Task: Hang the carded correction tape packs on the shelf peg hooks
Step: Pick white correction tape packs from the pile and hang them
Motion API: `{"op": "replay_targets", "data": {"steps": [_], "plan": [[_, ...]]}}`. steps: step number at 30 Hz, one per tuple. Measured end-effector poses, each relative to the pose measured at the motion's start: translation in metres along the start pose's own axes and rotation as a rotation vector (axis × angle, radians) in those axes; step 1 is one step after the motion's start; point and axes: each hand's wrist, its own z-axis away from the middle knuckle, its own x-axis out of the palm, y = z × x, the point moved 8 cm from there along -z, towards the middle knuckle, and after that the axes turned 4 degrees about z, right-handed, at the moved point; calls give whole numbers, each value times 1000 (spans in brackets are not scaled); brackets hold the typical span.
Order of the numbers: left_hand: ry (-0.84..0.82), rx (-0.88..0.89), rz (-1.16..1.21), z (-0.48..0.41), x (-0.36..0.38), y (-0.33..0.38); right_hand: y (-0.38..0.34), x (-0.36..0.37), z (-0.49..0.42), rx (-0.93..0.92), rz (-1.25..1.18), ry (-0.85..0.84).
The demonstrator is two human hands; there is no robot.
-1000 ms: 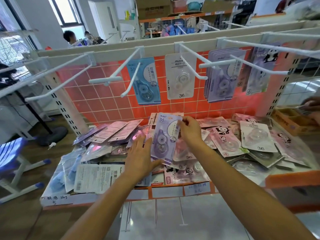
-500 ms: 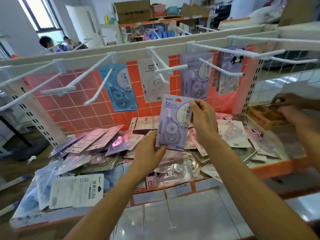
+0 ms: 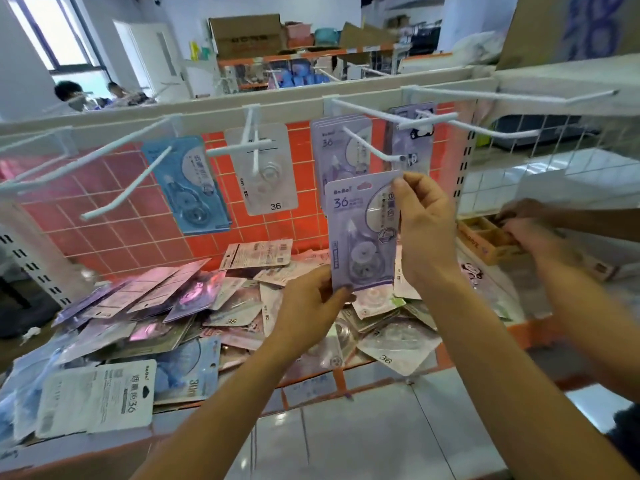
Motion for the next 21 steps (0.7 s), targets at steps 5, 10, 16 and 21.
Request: {"op": "replay_targets", "data": {"steps": [5,10,16,21], "plan": [[22,63,38,1,11,18,-21,-15,0,-83,-30,15],[37,54,68,2,16,27,-34,-25,2,-149,-69,28],[36,59,79,1,21,40,-39,-29,-3,-159,-78,19],[35,67,104,0,23,43,-39,-27,-8,-171,-64,-8]]}}
